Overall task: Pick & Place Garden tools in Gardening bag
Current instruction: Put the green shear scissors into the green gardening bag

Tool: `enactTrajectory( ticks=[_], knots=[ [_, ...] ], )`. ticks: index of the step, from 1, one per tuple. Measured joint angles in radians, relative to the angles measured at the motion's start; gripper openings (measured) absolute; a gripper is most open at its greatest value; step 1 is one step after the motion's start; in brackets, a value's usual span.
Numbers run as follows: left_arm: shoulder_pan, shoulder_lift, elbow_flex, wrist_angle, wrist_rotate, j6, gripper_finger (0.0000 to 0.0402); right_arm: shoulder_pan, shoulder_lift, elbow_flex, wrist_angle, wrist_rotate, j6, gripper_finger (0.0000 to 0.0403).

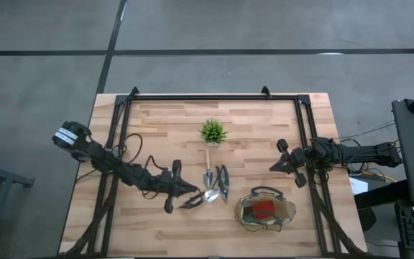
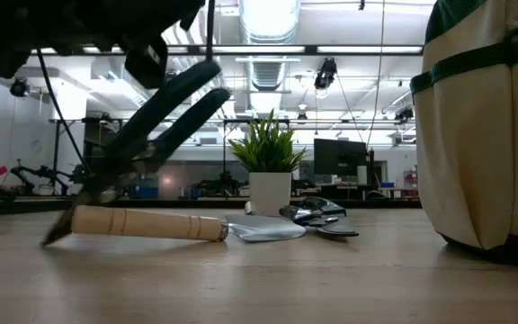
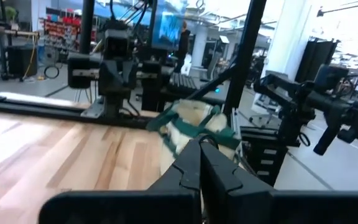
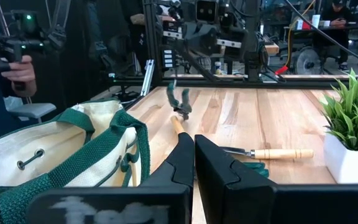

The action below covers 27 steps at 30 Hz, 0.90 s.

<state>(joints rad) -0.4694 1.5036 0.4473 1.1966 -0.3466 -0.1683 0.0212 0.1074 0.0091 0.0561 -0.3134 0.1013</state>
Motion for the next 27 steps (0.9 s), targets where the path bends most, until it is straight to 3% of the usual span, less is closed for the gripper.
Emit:
enactTrajectory(
  ticks=[27],
  knots=[
    [0.016, -0.004, 0.240, -0.063, 0.079, 0.176, 0.0000, 0.000, 0.000, 0.000, 0.000, 0.000, 0.000, 0.0008]
  ],
)
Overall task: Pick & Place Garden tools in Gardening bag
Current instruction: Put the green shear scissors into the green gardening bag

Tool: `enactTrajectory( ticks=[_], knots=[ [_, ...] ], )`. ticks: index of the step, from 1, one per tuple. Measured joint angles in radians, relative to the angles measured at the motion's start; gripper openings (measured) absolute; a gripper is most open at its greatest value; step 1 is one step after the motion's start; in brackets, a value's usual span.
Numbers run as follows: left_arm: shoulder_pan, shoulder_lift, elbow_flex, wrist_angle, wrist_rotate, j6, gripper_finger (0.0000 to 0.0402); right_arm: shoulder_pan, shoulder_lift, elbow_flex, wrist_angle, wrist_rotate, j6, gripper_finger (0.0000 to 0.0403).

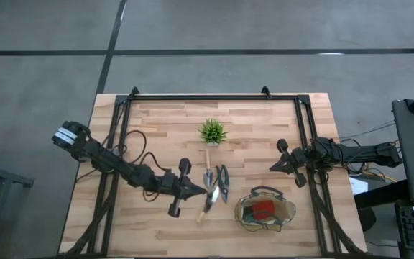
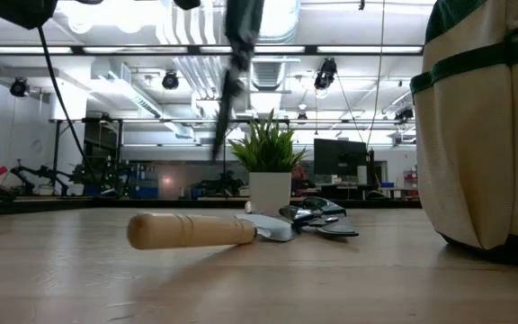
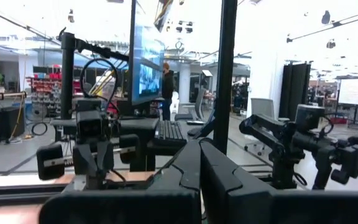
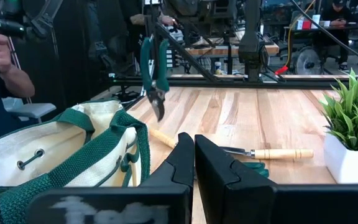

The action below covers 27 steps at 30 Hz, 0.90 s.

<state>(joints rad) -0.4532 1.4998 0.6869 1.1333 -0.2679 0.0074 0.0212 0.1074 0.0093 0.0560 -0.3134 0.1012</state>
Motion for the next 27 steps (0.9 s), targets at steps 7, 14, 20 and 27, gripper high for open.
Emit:
enactTrajectory(
  ticks=[7, 14, 20, 27],
  knots=[
    [0.006, 0.000, 0.035, -0.015, 0.013, 0.003, 0.0000, 0.000, 0.000, 0.000, 0.000, 0.000, 0.000, 0.0008],
    [0.006, 0.000, 0.074, -0.015, 0.021, 0.003, 0.0000, 0.000, 0.000, 0.000, 0.000, 0.000, 0.000, 0.0008],
    [0.007, 0.000, 0.115, -0.025, 0.032, 0.017, 0.0000, 0.000, 0.000, 0.000, 0.000, 0.000, 0.000, 0.0008],
    [0.016, 0.002, 0.148, -0.062, 0.035, 0.017, 0.0000, 0.000, 0.000, 0.000, 0.000, 0.000, 0.000, 0.0008]
  ],
)
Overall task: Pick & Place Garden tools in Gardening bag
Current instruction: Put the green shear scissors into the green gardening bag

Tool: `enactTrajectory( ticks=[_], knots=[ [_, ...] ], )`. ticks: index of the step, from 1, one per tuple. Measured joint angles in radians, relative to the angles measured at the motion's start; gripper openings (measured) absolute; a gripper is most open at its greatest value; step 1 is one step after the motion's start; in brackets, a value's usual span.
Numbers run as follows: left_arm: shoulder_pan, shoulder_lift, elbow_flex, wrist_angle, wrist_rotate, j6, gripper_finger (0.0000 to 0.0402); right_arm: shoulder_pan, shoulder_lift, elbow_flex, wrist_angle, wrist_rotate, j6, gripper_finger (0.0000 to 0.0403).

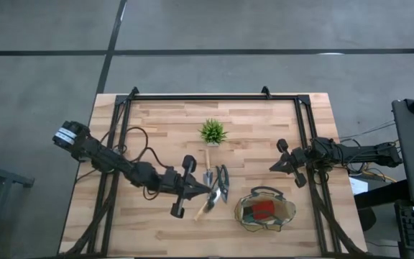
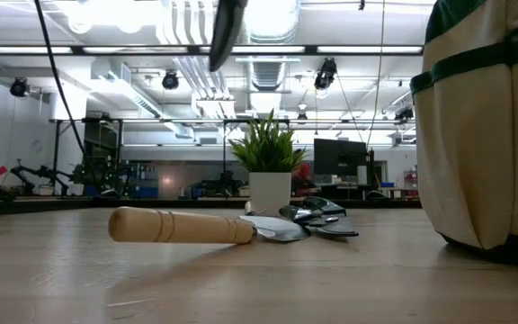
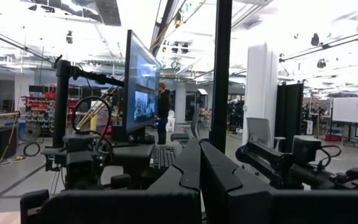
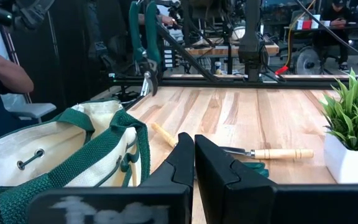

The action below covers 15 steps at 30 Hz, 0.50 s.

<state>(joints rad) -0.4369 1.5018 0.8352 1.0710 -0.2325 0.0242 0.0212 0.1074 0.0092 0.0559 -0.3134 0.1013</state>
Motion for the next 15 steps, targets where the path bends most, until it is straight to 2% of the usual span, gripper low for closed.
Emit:
enactTrajectory(
  ticks=[15],
  knots=[
    [0.046, 0.193, 0.184, -0.004, 0.050, -0.023, 0.0000, 0.000, 0.000, 0.000, 0.000, 0.000, 0.000, 0.0008]
  ],
)
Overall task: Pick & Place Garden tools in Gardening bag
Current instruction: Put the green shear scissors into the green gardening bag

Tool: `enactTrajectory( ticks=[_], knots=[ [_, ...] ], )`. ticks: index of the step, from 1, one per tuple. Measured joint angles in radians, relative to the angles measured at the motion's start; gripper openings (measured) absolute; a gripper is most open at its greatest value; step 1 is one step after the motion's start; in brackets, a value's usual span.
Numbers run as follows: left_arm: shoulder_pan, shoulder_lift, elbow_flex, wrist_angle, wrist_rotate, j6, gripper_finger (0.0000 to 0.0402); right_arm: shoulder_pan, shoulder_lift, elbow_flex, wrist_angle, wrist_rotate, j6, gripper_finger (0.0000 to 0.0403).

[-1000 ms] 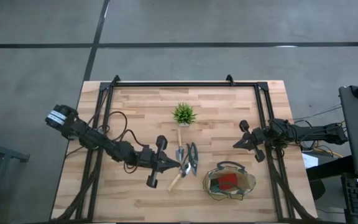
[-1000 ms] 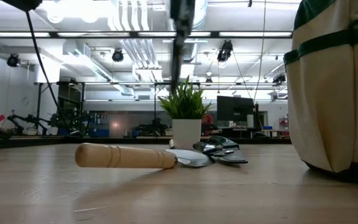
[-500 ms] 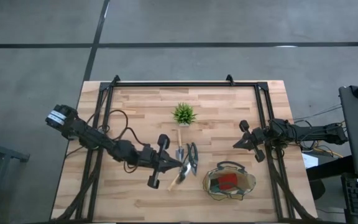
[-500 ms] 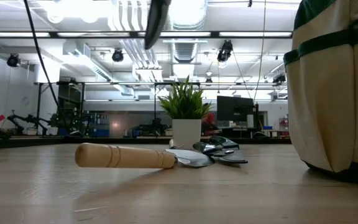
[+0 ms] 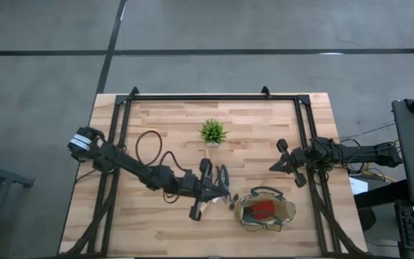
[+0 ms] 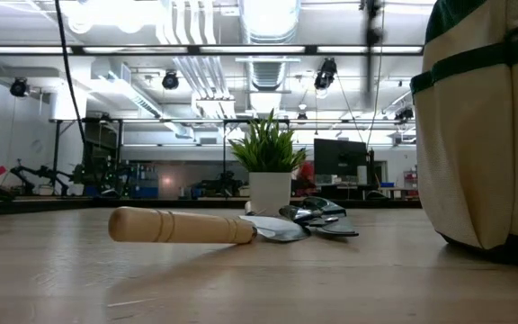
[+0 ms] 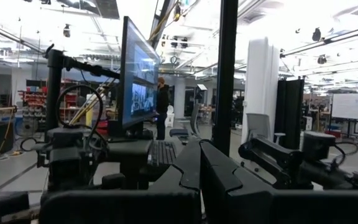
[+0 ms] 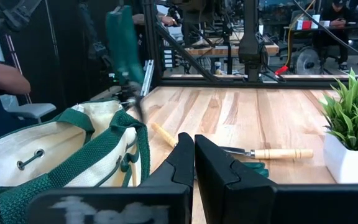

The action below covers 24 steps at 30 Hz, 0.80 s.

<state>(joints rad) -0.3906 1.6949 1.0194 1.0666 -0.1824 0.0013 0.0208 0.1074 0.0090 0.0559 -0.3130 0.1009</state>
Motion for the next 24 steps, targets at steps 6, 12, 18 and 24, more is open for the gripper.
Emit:
enactTrajectory(
  ticks=[6, 12, 18, 24],
  knots=[
    [0.020, 0.086, 0.088, -0.004, 0.062, -0.022, 0.0000, 0.000, 0.000, 0.000, 0.000, 0.000, 0.000, 0.0008],
    [0.046, 0.099, 0.157, -0.083, 0.090, -0.029, 0.0000, 0.000, 0.000, 0.000, 0.000, 0.000, 0.000, 0.0008],
    [0.059, 0.093, 0.181, -0.090, 0.105, -0.031, 0.0000, 0.000, 0.000, 0.000, 0.000, 0.000, 0.000, 0.0008],
    [0.065, 0.100, 0.190, -0.093, 0.109, -0.067, 0.0000, 0.000, 0.000, 0.000, 0.000, 0.000, 0.000, 0.0008]
  ],
)
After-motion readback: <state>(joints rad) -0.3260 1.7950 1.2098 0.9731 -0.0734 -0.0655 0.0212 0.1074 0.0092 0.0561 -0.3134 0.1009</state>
